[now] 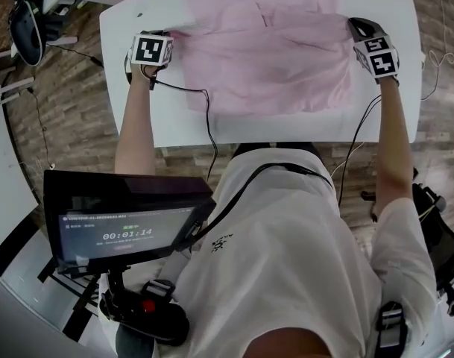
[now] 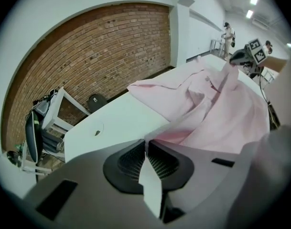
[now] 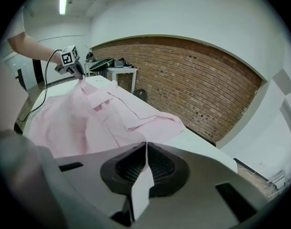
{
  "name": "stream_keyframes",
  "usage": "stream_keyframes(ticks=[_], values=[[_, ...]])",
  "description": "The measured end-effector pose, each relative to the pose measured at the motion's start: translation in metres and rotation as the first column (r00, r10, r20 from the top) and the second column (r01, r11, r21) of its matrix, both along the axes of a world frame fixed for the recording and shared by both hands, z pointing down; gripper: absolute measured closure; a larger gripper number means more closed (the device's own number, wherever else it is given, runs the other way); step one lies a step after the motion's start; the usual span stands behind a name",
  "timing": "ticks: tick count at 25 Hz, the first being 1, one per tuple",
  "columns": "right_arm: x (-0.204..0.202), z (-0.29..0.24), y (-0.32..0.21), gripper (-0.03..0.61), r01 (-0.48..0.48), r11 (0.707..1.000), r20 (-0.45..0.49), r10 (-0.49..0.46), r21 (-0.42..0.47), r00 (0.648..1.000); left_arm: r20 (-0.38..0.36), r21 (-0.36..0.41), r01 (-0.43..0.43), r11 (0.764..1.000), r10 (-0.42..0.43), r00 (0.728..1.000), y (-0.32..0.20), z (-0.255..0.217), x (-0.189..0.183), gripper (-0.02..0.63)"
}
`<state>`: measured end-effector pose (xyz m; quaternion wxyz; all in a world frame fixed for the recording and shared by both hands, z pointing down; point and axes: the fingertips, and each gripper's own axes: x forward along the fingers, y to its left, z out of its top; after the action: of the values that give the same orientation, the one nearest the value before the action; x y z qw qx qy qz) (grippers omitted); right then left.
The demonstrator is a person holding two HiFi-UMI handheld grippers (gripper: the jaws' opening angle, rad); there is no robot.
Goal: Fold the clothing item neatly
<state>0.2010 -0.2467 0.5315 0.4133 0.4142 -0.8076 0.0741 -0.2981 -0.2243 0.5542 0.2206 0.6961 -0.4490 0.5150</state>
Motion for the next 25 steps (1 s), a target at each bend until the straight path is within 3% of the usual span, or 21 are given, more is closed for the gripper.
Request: stream_keyframes(ticks=[7, 13, 17, 23, 25], values=[[0.016, 0.020, -0.034, 0.565, 0.027, 0.996, -0.036, -0.030, -0.086, 0.999, -0.043, -0.176, 0.037, 0.984, -0.046, 0.998, -0.033, 0.021, -0.007, 0.591], [0.022, 0.049, -0.055, 0.565, 0.050, 0.986, -0.034, -0.056, -0.159, 0.998, -0.120, -0.352, 0.107, 0.930, -0.158, 0.980, -0.035, 0.057, -0.014, 0.591], [0.029, 0.061, -0.067, 0.565, 0.035, 0.982, -0.023, -0.040, -0.188, 0.999, -0.208, -0.415, 0.132, 0.900, -0.235, 0.950, -0.047, 0.056, -0.017, 0.589], [0.041, 0.067, -0.067, 0.565, -0.008, 0.979, -0.012, 0.006, -0.203, 1.000, -0.243, -0.469, 0.168, 0.867, -0.310, 0.919, -0.043, 0.058, -0.023, 0.589], [0.040, 0.066, -0.064, 0.564, 0.006, 0.976, -0.028, -0.012, -0.218, 1.000, -0.262, -0.475, 0.172, 0.863, -0.325, 0.909, -0.042, 0.055, -0.023, 0.546]])
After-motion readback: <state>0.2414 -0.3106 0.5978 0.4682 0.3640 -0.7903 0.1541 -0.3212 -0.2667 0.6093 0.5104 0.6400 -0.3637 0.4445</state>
